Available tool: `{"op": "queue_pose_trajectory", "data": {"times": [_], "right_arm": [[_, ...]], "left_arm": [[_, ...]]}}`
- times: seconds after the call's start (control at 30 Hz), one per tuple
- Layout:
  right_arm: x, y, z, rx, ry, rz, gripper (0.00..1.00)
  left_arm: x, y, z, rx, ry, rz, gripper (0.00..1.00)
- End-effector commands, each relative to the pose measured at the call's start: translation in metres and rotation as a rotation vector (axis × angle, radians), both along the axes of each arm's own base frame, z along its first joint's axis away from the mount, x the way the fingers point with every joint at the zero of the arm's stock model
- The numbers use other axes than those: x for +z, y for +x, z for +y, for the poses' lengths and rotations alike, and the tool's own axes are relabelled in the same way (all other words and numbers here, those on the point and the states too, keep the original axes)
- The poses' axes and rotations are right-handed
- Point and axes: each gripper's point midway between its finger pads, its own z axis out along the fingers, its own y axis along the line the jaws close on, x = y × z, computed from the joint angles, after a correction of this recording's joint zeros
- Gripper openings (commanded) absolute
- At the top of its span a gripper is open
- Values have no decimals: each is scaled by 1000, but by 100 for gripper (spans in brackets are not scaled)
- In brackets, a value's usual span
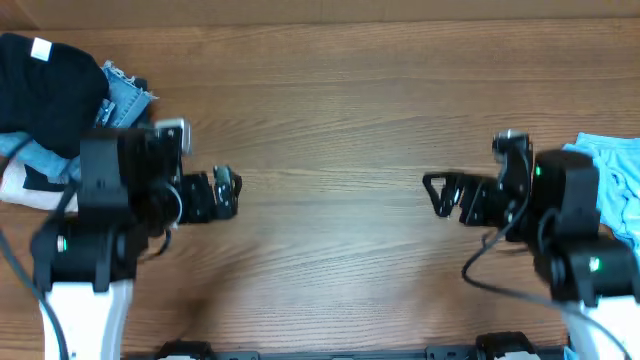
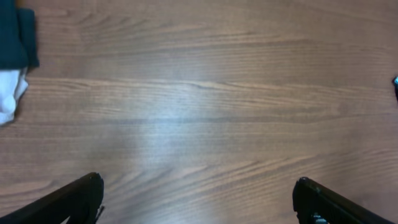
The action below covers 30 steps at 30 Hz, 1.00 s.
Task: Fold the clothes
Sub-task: 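Grasp the light-blue T-shirt with the right gripper and drag it to table center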
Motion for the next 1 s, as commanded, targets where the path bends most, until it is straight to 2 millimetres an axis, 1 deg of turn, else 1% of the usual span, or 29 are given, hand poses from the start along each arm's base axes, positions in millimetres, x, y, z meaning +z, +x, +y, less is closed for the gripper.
{"op": "queue_pose_trajectory", "data": {"times": [0.0, 0.03, 0.07, 0.1, 0.13, 0.17, 0.2, 0.23, 0.27, 0.3, 0.37, 0.4, 0.43, 0.47, 0.5, 0.53, 0.57, 0.6, 0.67, 0.7, 0.73, 0.77, 0.8, 0.83, 0.9, 0.93, 0.97], "right_arm": [[0, 21, -10, -16, -72, 71, 100], [-9, 27, -24, -98, -93, 131, 100], [-20, 34, -51, -225, -108, 206, 100], [-27, 39, -73, -302, -115, 244, 100], [-40, 45, -116, -440, -105, 294, 100], [-51, 46, -152, -552, -86, 330, 100], [-60, 46, -181, -637, -69, 355, 100], [-74, 44, -218, -764, -16, 391, 100], [-88, 46, -244, -842, 54, 410, 97], [-97, 49, -261, -874, 75, 406, 95], [-122, 62, -299, -973, 97, 392, 93], [-135, 65, -316, -1015, 74, 390, 90], [-149, 64, -332, -1069, 34, 408, 89], [-162, 62, -341, -1093, 3, 428, 87], [-175, 62, -346, -1103, -11, 450, 86], [-192, 65, -349, -1101, -9, 473, 86], [-200, 65, -350, -1102, -11, 484, 86], [-216, 63, -353, -1111, -27, 517, 84], [-232, 56, -354, -1139, -35, 567, 79], [-235, 55, -354, -1147, -30, 577, 67], [-235, 57, -352, -1145, -13, 574, 24], [-234, 61, -348, -1126, 18, 567, 8], [-230, 69, -336, -1084, 85, 553, 4], [-225, 76, -329, -1053, 131, 537, 4], [-195, 98, -304, -948, 241, 451, 4], [-173, 108, -291, -885, 273, 393, 4], [-128, 125, -260, -764, 329, 285, 4]], "left_arm": [[-12, 15, -14, -62, -58, 109, 100], [-20, 15, -17, -71, -75, 153, 100], [-31, 14, -17, -86, -67, 204, 100], [-35, 13, -17, -102, -58, 224, 98], [-41, 11, -17, -128, -46, 248, 95], [-45, 9, -17, -133, -44, 272, 95], [-45, 8, -17, -133, -44, 276, 95], [-45, 8, -17, -138, -42, 274, 96], [-45, 9, -17, -140, -40, 268, 96], [-44, 10, -17, -140, -41, 262, 97], [-43, 14, -17, -140, -40, 246, 98], [-43, 14, -17, -140, -40, 246, 99], [-43, 13, -17, -140, -40, 249, 100], [-43, 12, -17, -140, -40, 253, 100], [-43, 12, -17, -140, -41, 254, 100], [-43, 13, -17, -140, -40, 251, 100], [-43, 13, -17, -140, -40, 248, 100], [-43, 14, -17, -140, -40, 248, 100], [-43, 13, -17, -140, -40, 248, 100], [-43, 14, -17, -140, -41, 246, 100], [-43, 14, -17, -139, -41, 244, 100], [-43, 15, -17, -136, -42, 243, 100], [-42, 15, -17, -133, -44, 243, 100], [-43, 15, -17, -133, -44, 243, 100], [-43, 15, -17, -133, -44, 243, 100], [-43, 15, -17, -133, -44, 243, 100], [-42, 15, -17, -133, -44, 242, 100]]}}
